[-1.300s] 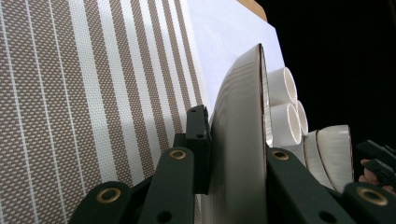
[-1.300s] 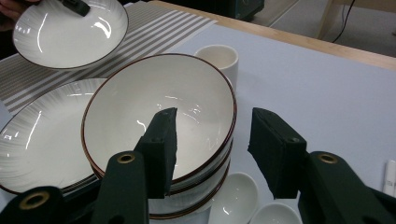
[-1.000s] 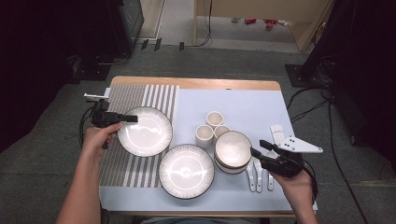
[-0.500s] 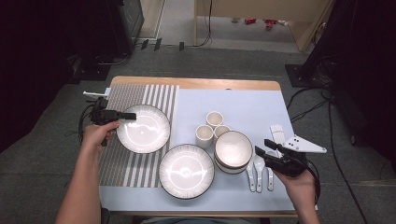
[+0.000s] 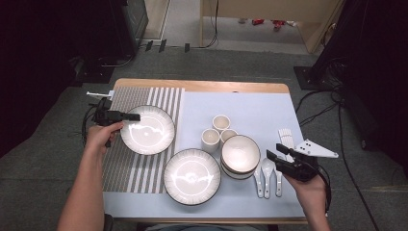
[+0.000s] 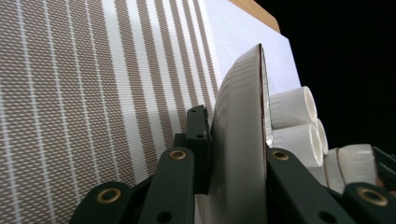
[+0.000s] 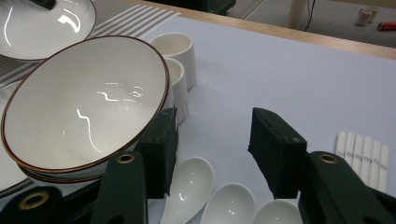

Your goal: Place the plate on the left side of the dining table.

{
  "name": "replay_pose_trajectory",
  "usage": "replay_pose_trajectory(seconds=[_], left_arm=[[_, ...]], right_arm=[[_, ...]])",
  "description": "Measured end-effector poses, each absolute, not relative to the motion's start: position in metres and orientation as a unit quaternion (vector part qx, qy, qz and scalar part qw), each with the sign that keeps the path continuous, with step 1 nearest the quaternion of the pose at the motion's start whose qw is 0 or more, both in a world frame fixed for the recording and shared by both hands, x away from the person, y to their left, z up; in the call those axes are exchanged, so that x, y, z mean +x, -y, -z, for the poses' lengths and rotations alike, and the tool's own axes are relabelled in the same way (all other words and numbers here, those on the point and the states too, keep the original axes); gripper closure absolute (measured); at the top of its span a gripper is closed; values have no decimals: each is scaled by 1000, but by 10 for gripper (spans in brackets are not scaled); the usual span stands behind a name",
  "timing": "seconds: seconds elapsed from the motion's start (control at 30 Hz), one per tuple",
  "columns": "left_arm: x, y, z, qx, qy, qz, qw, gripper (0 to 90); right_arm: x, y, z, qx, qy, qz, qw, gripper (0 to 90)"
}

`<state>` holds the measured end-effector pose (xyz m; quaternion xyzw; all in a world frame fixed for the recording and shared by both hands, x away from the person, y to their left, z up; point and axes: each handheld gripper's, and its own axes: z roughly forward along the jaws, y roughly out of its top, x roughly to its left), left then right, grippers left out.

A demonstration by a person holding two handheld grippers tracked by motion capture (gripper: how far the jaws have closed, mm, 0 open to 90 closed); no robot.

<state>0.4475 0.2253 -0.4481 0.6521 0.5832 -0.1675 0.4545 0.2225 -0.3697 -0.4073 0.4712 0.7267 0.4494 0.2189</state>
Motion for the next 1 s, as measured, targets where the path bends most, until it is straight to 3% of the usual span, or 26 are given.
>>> replay_pose_trajectory(seconds=[1.0], left_arm=[[452, -234, 454, 659, -600, 128, 435, 814]], right_arm=[[230, 380, 432, 481, -726, -441, 217, 505]])
